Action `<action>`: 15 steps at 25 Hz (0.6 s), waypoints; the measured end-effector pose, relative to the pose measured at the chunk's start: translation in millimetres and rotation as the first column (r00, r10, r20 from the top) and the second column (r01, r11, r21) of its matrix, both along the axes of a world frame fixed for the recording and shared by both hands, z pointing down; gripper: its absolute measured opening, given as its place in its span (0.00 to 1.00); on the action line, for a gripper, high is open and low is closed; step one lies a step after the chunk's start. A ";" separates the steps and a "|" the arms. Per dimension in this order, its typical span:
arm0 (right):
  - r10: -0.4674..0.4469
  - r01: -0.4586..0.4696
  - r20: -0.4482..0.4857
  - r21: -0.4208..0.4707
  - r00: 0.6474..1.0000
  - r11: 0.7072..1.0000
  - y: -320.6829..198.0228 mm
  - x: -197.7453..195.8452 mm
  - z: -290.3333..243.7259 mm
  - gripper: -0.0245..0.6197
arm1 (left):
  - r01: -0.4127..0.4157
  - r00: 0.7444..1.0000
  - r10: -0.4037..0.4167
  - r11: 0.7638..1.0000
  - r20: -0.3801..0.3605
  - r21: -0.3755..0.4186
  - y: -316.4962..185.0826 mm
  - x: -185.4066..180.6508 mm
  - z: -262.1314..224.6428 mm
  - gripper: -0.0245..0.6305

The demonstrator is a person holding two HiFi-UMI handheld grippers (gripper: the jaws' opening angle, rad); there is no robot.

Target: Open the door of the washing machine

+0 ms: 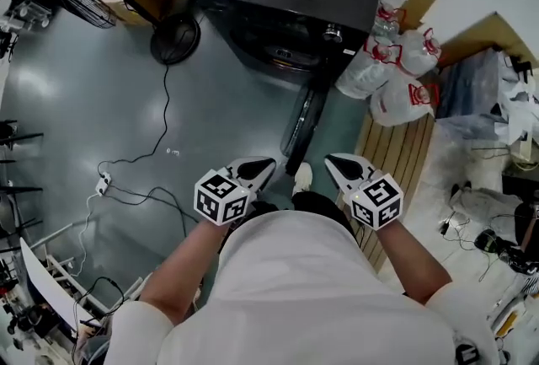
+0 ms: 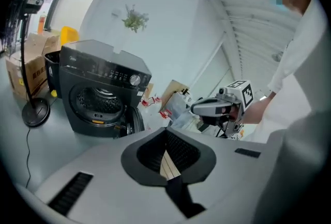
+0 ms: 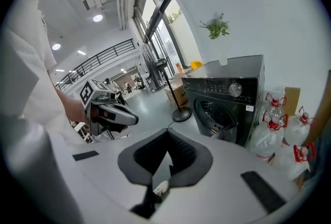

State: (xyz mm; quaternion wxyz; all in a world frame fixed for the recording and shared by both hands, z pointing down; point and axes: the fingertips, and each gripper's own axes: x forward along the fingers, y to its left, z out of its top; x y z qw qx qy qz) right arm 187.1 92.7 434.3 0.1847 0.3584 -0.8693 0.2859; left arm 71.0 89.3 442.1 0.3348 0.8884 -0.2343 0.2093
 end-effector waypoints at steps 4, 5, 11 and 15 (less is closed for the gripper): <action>0.028 -0.028 -0.017 0.037 0.999 0.999 5.0 -16.9 -17.2 0.05 | -0.047 0.998 0.050 0.996 -0.044 0.080 -3.6 -14.2 -44.1 0.06; 0.033 -0.031 -0.023 0.048 0.999 0.998 5.6 -21.9 -21.8 0.05 | -0.048 0.997 0.053 0.994 -0.055 0.095 -5.3 -19.0 -52.5 0.06; 0.072 -0.069 -0.031 0.078 0.997 0.995 19.0 -60.4 -44.3 0.05 | -0.047 0.994 0.059 0.990 -0.087 0.134 -3.9 -59.1 -82.5 0.06; 0.100 -0.094 -0.050 0.112 0.994 0.989 21.4 -80.0 -59.2 0.05 | -0.080 0.991 0.096 0.983 -0.090 0.166 -4.6 -79.4 -92.7 0.06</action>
